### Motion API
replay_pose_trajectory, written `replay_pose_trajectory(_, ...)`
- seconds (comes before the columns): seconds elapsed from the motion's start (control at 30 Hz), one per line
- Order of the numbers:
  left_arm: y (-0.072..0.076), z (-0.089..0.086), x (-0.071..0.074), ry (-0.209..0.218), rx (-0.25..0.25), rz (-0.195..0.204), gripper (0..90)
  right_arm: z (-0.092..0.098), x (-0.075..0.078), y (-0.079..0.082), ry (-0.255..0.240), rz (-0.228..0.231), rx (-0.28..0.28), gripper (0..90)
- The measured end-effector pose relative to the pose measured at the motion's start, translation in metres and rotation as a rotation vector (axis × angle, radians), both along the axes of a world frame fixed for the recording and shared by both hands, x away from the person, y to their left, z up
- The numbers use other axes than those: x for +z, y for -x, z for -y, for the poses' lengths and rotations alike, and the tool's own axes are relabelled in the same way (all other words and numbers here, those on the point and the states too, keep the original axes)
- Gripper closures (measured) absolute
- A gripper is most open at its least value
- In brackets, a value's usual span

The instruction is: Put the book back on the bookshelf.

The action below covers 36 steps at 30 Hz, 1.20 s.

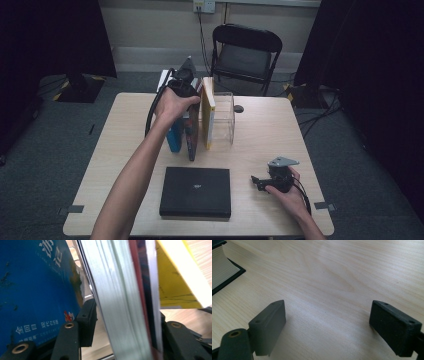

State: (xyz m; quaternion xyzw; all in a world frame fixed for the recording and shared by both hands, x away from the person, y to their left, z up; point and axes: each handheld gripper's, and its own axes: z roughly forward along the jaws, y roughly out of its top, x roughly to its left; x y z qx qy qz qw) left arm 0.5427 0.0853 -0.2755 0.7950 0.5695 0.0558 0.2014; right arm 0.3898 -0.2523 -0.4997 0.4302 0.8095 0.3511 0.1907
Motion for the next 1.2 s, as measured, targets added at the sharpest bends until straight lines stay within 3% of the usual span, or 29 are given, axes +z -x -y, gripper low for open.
replay_pose_trajectory(0.03,0.0,-0.001,0.0,0.011,0.012,-0.004,51.6,0.0,0.0,0.0,0.0,0.0,0.0,13.5)
replay_pose_trajectory(0.13,0.0,-0.002,0.001,-0.009,0.009,-0.004,59.4,0.0,0.0,0.0,0.0,0.0,0.0,13.5)
replay_pose_trajectory(0.27,0.001,-0.001,0.003,-0.064,-0.032,0.006,65.3,0.0,0.0,0.0,0.0,0.0,0.0,13.5)
replay_pose_trajectory(0.4,0.001,-0.002,0.003,-0.078,-0.047,0.015,69.4,0.0,0.0,0.0,0.0,-0.001,0.001,13.5)
replay_pose_trajectory(0.57,-0.001,-0.003,0.003,-0.054,-0.04,0.014,72.9,0.0,0.0,0.0,0.0,-0.001,0.0,13.5)
replay_pose_trajectory(0.83,-0.005,0.0,0.005,-0.067,-0.008,-0.021,73.6,0.0,0.0,0.0,0.0,-0.001,0.001,13.5)
replay_pose_trajectory(1.2,-0.01,0.004,0.006,-0.072,-0.011,-0.003,74.0,0.0,0.0,0.0,-0.001,-0.001,0.003,13.5)
